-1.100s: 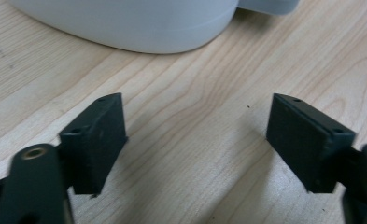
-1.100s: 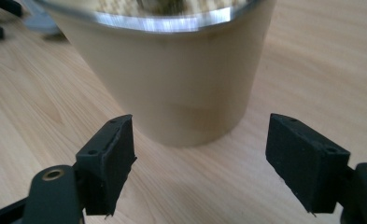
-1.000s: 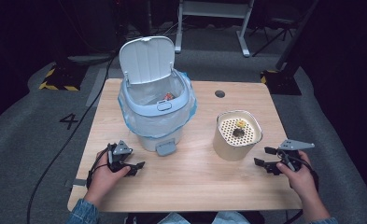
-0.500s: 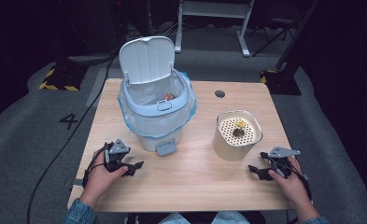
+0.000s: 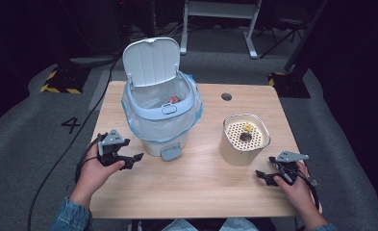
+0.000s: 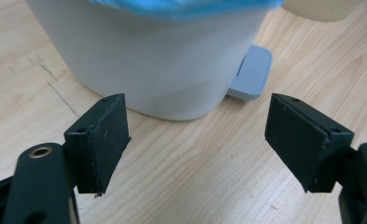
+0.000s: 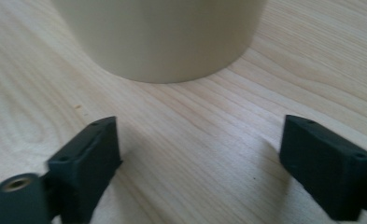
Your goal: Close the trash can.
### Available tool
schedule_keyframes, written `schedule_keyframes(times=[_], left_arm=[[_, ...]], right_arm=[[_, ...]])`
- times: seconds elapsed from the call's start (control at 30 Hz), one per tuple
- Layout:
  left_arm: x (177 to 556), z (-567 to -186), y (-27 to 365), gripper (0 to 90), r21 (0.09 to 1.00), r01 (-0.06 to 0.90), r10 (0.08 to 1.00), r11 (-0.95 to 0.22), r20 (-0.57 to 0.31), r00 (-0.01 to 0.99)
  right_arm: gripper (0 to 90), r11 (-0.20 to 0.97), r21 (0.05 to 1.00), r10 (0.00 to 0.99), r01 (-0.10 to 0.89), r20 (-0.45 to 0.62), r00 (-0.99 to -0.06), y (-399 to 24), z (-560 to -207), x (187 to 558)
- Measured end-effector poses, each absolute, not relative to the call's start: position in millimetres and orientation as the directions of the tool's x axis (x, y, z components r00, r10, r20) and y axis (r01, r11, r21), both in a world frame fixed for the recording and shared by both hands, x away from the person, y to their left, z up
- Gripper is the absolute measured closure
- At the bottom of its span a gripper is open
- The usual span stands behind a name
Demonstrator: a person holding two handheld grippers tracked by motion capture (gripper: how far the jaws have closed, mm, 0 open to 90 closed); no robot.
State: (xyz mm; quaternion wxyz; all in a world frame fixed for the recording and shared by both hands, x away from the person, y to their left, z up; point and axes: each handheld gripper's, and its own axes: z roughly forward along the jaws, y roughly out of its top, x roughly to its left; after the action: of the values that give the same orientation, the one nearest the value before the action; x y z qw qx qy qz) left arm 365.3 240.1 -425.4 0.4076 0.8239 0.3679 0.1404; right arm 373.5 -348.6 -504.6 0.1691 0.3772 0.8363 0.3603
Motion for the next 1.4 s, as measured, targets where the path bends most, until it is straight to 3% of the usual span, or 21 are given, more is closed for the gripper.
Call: schedule_keyframes(times=[0.2,0.3,1.1,1.4], left_arm=[[372,-399,252,23.7,0.797,0.465,0.720,-0.385,-0.056,0.692],[375,-383,256,24.8,0.791,0.448,0.729,-0.416,-0.004,0.685],[415,-288,270,25.6,0.924,0.321,0.749,-0.207,-0.061,0.660],[435,-265,263,24.5,0.937,0.277,0.777,-0.215,-0.008,0.630]], right_arm=[[10.1,0.454,0.729,0.755,0.512,-0.010,-0.656,-349,-505,374],[10.1,0.455,0.729,0.755,0.512,-0.010,-0.656,-349,-505,374],[10.1,0.454,0.729,0.755,0.512,-0.010,-0.656,-349,-505,374],[10.1,0.454,0.729,0.755,0.512,-0.011,-0.656,-349,-505,374]])
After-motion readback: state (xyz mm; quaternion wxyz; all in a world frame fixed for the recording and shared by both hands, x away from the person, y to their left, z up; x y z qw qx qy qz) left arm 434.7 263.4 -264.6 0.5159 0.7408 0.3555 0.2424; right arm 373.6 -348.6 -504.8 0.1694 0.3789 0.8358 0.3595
